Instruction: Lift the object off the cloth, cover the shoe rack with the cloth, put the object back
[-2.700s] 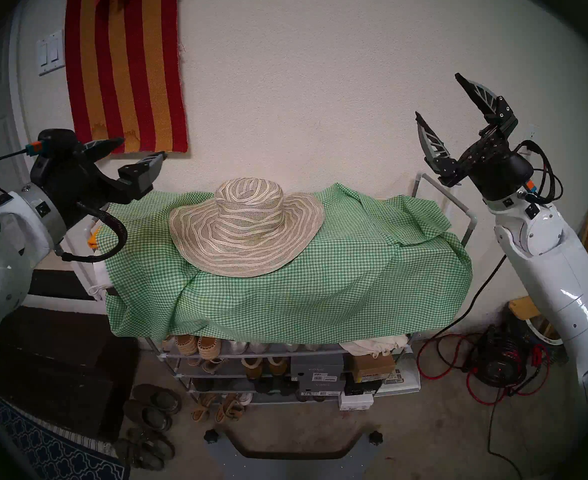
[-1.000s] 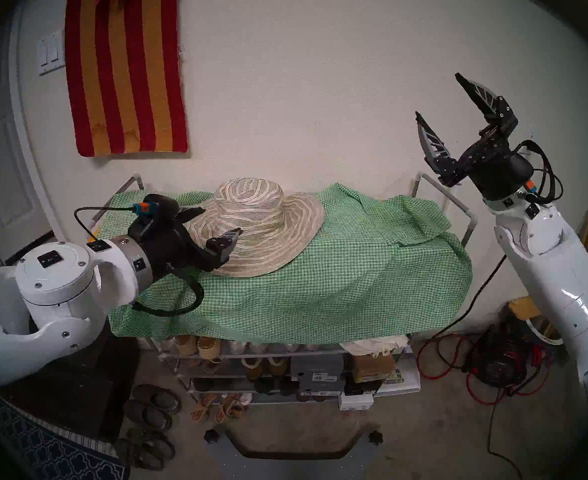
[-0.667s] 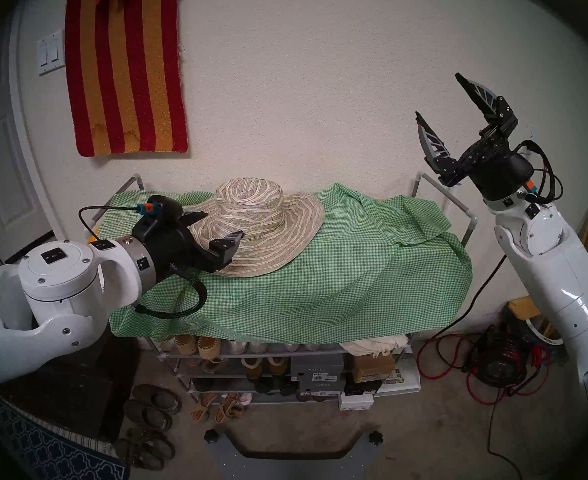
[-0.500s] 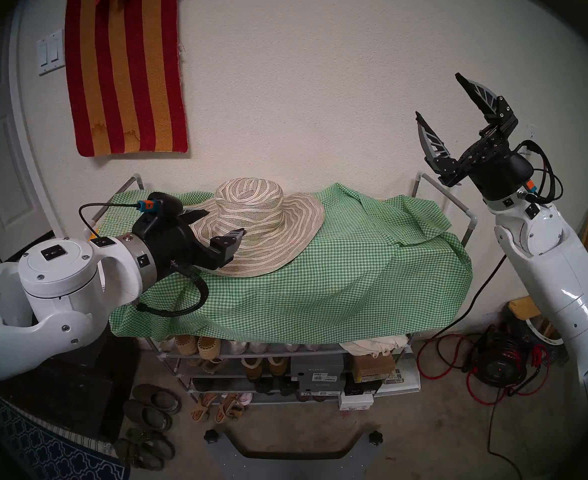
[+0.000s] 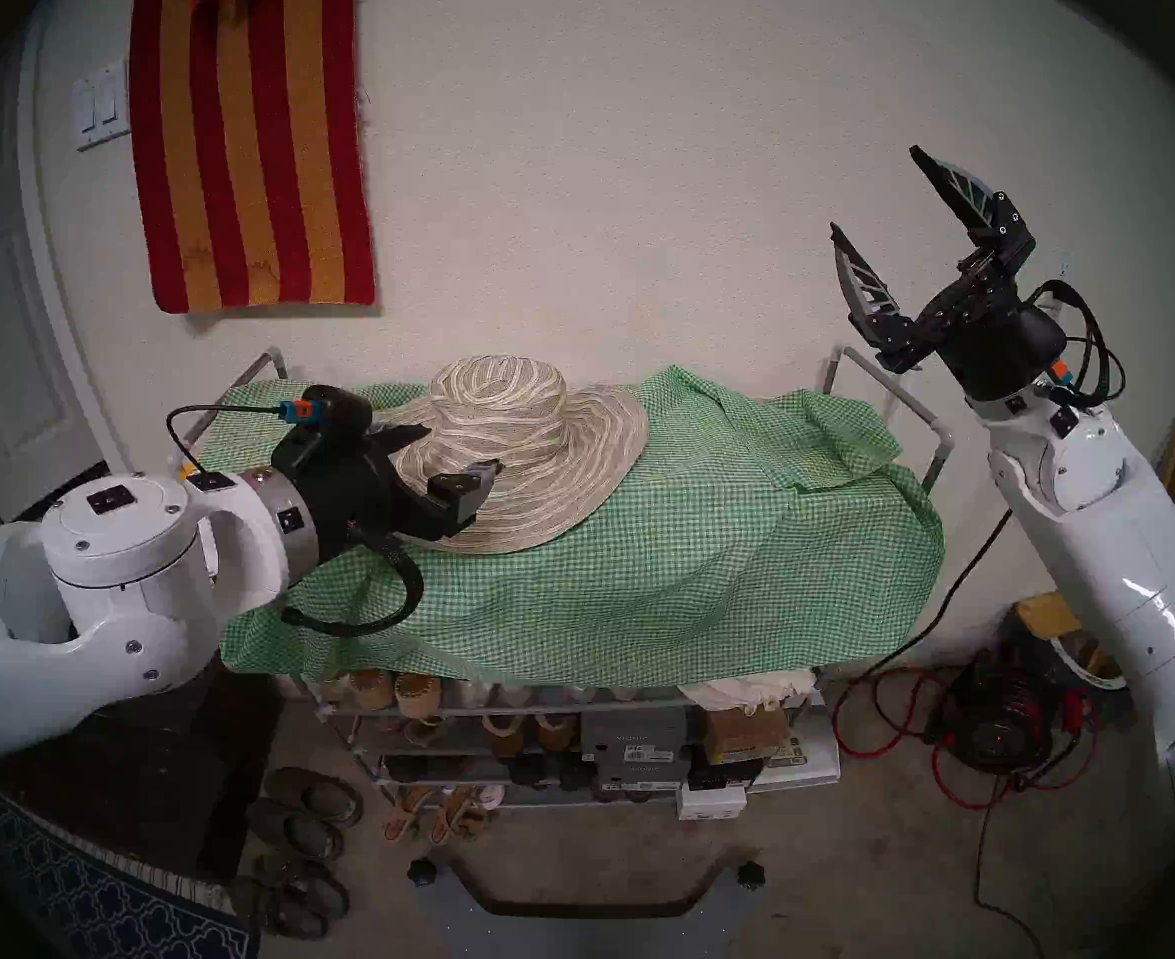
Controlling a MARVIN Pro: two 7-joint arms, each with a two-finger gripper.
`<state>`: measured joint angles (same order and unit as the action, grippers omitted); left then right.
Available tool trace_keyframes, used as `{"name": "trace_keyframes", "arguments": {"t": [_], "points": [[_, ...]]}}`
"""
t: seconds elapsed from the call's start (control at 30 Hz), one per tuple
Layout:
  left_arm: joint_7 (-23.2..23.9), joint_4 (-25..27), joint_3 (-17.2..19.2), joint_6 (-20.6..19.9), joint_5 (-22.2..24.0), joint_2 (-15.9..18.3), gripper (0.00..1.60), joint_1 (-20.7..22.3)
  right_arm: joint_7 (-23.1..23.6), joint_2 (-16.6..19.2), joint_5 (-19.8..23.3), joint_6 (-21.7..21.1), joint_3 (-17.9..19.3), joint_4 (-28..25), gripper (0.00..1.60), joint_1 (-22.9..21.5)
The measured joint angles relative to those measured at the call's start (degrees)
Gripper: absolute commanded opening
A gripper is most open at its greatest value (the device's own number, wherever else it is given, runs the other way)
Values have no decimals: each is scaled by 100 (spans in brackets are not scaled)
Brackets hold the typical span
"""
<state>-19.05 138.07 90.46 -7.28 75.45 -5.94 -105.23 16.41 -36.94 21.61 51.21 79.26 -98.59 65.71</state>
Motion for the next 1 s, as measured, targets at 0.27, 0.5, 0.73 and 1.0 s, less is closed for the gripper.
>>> {"name": "trace_keyframes", "arguments": {"t": [0.27, 0.5, 0.73, 1.0], "points": [[362, -161, -207, -49, 211, 9, 160, 301, -6, 6, 0, 1, -6, 0, 160, -2], [526, -237, -412, -176, 301, -77, 160, 565, -13, 11, 0, 3, -11, 0, 160, -3], [623, -300, -684, -339, 314, -274, 160, 887, -20, 17, 0, 4, -17, -1, 160, -5], [666, -384, -1069, -575, 169, -605, 160, 1308, -26, 22, -1, 5, -23, -1, 160, -6]]}}
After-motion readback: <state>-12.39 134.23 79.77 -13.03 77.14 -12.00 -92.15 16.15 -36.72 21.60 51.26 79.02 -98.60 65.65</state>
